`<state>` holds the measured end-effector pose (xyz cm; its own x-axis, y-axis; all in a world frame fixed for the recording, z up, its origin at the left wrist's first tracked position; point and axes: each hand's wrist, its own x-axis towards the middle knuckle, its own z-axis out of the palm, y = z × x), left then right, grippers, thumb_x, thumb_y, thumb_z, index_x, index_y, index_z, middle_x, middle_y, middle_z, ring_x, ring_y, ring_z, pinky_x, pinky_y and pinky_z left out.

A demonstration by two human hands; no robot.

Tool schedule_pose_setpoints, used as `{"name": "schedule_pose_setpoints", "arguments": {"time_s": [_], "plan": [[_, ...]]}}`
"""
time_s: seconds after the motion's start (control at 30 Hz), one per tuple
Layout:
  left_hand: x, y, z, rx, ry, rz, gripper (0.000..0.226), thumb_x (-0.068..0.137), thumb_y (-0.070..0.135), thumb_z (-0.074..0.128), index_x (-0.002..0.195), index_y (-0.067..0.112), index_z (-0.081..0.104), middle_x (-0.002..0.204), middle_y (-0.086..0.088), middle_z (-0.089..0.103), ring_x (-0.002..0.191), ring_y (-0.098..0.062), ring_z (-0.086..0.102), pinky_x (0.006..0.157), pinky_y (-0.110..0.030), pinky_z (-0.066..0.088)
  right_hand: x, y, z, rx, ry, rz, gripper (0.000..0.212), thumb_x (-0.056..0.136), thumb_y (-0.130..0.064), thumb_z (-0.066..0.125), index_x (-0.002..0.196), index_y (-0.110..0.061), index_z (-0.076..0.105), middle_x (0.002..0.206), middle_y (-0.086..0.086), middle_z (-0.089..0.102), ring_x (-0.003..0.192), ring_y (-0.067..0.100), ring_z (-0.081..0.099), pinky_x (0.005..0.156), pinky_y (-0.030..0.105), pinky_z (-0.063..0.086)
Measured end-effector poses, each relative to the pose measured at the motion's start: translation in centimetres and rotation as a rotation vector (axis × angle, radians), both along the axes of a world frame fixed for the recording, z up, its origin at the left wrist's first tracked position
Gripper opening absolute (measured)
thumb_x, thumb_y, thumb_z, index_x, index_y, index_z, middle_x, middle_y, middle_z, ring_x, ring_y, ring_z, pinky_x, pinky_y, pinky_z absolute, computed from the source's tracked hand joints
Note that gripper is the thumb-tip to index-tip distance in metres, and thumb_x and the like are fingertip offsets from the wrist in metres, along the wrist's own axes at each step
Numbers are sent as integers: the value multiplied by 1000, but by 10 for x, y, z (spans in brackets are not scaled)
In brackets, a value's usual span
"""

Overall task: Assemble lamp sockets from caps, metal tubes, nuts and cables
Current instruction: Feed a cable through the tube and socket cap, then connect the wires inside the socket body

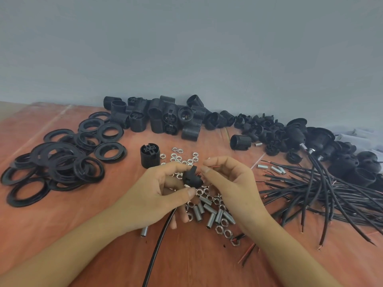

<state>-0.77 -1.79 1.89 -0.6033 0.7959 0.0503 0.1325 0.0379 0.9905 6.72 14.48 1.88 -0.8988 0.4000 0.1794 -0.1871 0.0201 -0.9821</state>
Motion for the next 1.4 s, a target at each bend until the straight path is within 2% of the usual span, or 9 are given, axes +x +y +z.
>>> {"name": "schedule_pose_setpoints", "arguments": {"time_s": [0.17, 0.3, 0.57, 0.8, 1.0, 1.1, 1.17, 1.27, 1.4], "plan": [[1, -2, 9, -8, -68, -24, 19, 86, 43, 57, 98, 28, 63, 60, 2, 65, 35, -10, 51, 31, -16, 33, 2, -4, 0, -12, 29, 15, 13, 85, 1, 70, 81, -11, 70, 73, -1, 70, 65, 6, 63, 61, 16, 50], [-2, -3, 13, -24, -126, 3, 33, 96, 41, 44, 83, 16, 61, 54, 5, 57, 32, -4, 35, 33, -13, 21, 3, -10, -1, -32, 63, 60, 29, 85, 6, 69, 75, -21, 70, 73, 0, 67, 59, 6, 57, 55, 18, 47], [1, 1, 13, -38, -84, 122, 32, 96, 8, 49, 64, 4, 47, 71, -16, 47, 53, -23, 35, 32, -11, 24, 3, -15, -4, 5, 82, 92, 28, 73, -2, 65, 97, -16, 59, 83, 3, 69, 67, 13, 58, 58, 17, 45], [-8, 3, 3, 81, 48, 290, 26, 95, 7, 55, 71, -2, 62, 56, -4, 53, 44, -5, 43, 38, -5, 29, 4, -13, -4, 103, 120, 43, 25, 83, 7, 70, 95, -13, 62, 88, 4, 76, 77, 30, 66, 69, 28, 55], [-13, 1, 1, 173, 272, 505, 34, 93, 13, 61, 60, 21, 63, 47, 11, 53, 38, 2, 41, 42, -5, 31, -9, -15, 11, 182, 185, 76, 19, 85, -2, 71, 91, -18, 63, 89, 2, 76, 73, 20, 66, 65, 29, 53], [-21, -4, 7, 241, 234, 579, 37, 94, 14, 60, 58, 22, 60, 46, 10, 52, 33, 1, 36, 38, -6, 28, -33, -13, 15, 166, 180, 9, 9, 91, -8, 60, 93, -16, 65, 89, 0, 75, 71, 2, 63, 62, 15, 48], [-26, -8, 10, 309, 112, 607, 41, 95, 15, 58, 55, 24, 59, 52, 2, 57, 30, -6, 32, 33, -12, 27, -52, -17, 13, 332, 30, -82, 16, 95, -10, 54, 100, -19, 67, 95, -4, 72, 79, 0, 62, 67, 12, 48], [-32, -14, 12, 371, 45, 630, 36, 95, 15, 56, 59, 16, 57, 58, -13, 53, 30, -11, 27, 34, -15, 22, -79, -29, 1, 841, -241, -46, 33, 87, -36, 64, 119, -28, 66, 119, -7, 64, 112, 13, 54, 96, 34, 46], [-36, -16, 15, 388, 87, 652, 29, 93, 14, 59, 66, 5, 55, 60, -17, 47, 29, -9, 28, 34, -15, 23, -97, -48, -6, 1048, -312, -58, 39, 76, -64, 66, 100, -33, 68, 107, -8, 64, 111, 22, 49, 90, 40, 36]]}}
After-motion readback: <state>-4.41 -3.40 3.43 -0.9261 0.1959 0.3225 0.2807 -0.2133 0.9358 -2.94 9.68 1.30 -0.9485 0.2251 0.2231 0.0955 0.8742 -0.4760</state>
